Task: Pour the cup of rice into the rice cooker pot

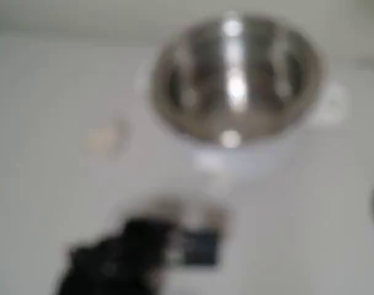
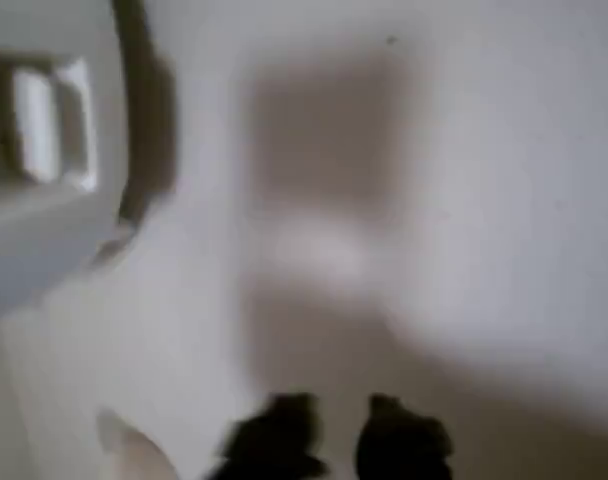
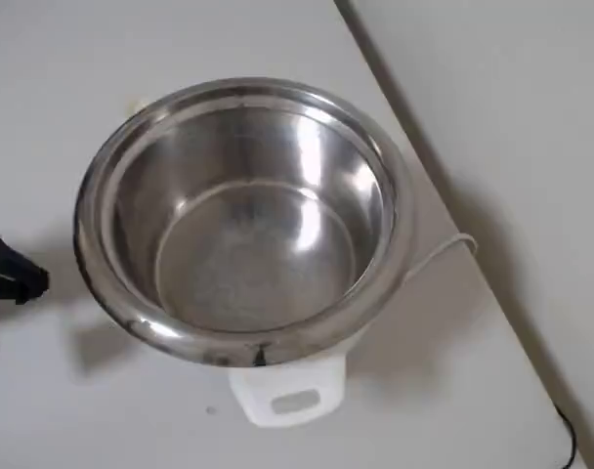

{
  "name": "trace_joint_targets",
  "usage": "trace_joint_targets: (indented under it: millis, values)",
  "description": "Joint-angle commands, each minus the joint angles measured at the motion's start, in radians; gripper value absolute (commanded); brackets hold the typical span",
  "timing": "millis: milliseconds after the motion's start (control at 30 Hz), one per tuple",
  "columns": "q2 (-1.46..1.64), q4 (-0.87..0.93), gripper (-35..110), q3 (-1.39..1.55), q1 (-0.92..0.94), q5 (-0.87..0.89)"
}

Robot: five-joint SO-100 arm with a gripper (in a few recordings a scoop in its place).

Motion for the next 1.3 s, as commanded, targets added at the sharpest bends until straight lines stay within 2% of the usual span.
trace_joint_targets:
  millis: [0,33,67,167,233,367,467,633,767,833,933,1100,1200,1267]
  values:
    - [0.000,-0.078,15,0.003,-0.029,-0.374]
    - [0.000,-0.106,15,0.006,-0.035,-0.565]
    - [0.000,-0.141,15,0.008,-0.040,-0.652]
    - [0.000,-0.267,15,0.025,-0.097,-0.778]
    - [0.000,-0.336,22,0.035,-0.161,-0.856]
    - [0.003,-0.449,41,0.060,-0.281,-0.965]
    - [0.005,-0.517,48,0.095,-0.334,-1.055]
    - [0.008,-0.629,56,0.098,-0.405,-1.172]
    - [-0.035,-0.770,57,0.104,-0.474,-1.204]
    - [-0.199,-0.971,57,0.104,-0.488,-1.232]
    - [-0.640,-1.436,58,0.083,-0.462,-1.293]
    - [-1.285,-2.040,58,-0.040,-0.440,-1.344]
    - [-1.562,-2.315,58,-0.114,-0.434,-1.365]
    - [-1.680,-2.399,57,-0.160,-0.448,-1.382]
